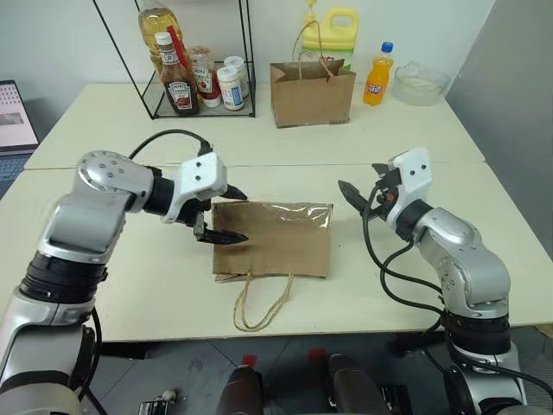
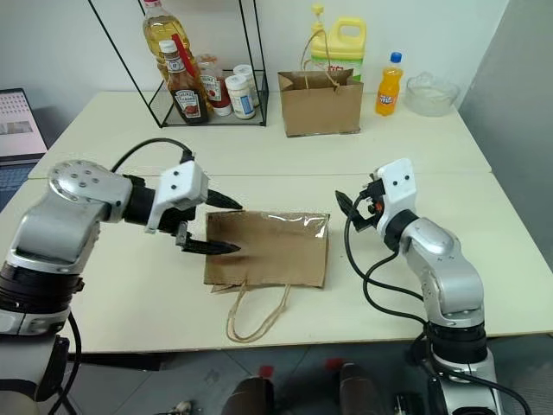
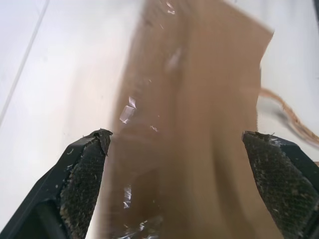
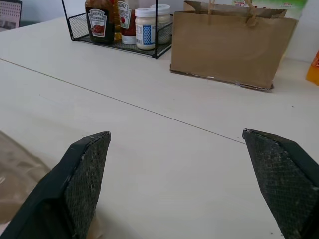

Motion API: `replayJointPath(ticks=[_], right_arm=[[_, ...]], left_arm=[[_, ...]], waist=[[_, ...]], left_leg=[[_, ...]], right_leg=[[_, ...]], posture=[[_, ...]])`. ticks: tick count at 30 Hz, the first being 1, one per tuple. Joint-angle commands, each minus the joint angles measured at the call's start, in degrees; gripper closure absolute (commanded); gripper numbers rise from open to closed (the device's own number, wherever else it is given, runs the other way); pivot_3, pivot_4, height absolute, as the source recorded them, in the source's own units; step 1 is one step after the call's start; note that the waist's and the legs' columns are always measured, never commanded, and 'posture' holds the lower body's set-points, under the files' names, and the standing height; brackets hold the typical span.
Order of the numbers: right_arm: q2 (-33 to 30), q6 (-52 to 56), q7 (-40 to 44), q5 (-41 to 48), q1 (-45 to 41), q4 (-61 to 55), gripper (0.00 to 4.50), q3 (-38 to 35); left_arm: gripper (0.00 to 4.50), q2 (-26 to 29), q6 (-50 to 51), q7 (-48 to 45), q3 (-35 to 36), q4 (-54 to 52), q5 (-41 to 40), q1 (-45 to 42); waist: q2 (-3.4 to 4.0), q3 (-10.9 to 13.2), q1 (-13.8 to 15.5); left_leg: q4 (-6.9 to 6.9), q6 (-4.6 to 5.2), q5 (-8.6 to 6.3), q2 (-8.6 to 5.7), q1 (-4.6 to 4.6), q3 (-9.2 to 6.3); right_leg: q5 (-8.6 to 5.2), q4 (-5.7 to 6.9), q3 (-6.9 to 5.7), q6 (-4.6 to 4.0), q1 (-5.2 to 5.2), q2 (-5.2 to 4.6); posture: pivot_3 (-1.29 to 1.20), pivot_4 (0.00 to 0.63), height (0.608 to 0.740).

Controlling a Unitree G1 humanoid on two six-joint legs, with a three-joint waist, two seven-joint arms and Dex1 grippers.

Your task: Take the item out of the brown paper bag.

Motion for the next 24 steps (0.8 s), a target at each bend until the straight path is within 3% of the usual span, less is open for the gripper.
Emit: replayJointPath(ticks=[1, 4, 13, 24], right_arm=[[-2.0, -1.0, 2.5, 2.0, 0.1, -1.8, 0.05, -0.1], [-5.7, -0.6, 6.9, 4.0, 1.8, -3.2, 0.05, 0.5], [-16.1, -0.2, 18.6, 9.8, 7.8, -6.9, 0.05, 1.5], [-21.6, 0.2, 24.0, 15.8, 14.0, -10.8, 0.05, 1.0]], left_arm=[[0.0, 2.4, -10.1, -2.6, 0.3, -1.9, 0.8, -0.6], [0.0, 2.5, -22.8, -5.5, -1.4, -2.0, 1.8, 1.8], [0.0, -1.1, -45.3, -8.3, -6.4, 2.3, 3.9, 7.3], [0.0, -6.6, -54.7, -2.9, -10.7, 7.7, 8.4, 11.0]], waist=[[0.0, 0.0, 0.0], [0.0, 0.0, 0.2], [0.0, 0.0, 0.6], [-0.01, 0.0, 1.0]], left_leg=[[0.0, 0.0, 0.0, 0.0, 0.0, 0.01], [0.0, 0.0, 0.0, 0.0, 0.01, 0.01], [0.02, 0.01, 0.0, 0.0, 0.03, 0.05], [0.05, 0.02, 0.0, 0.0, 0.04, 0.04]], right_leg=[[0.0, 0.0, 0.0, 0.0, 0.0, 0.0], [0.0, -0.01, 0.0, 0.0, 0.01, 0.0], [0.0, -0.01, 0.05, 0.0, 0.02, 0.0], [0.0, -0.02, 0.05, 0.0, 0.06, 0.01]], posture=[[0.0, 0.15, 0.74], [0.0, 0.15, 0.74], [0.0, 0.15, 0.74], [0.0, 0.15, 0.74]])
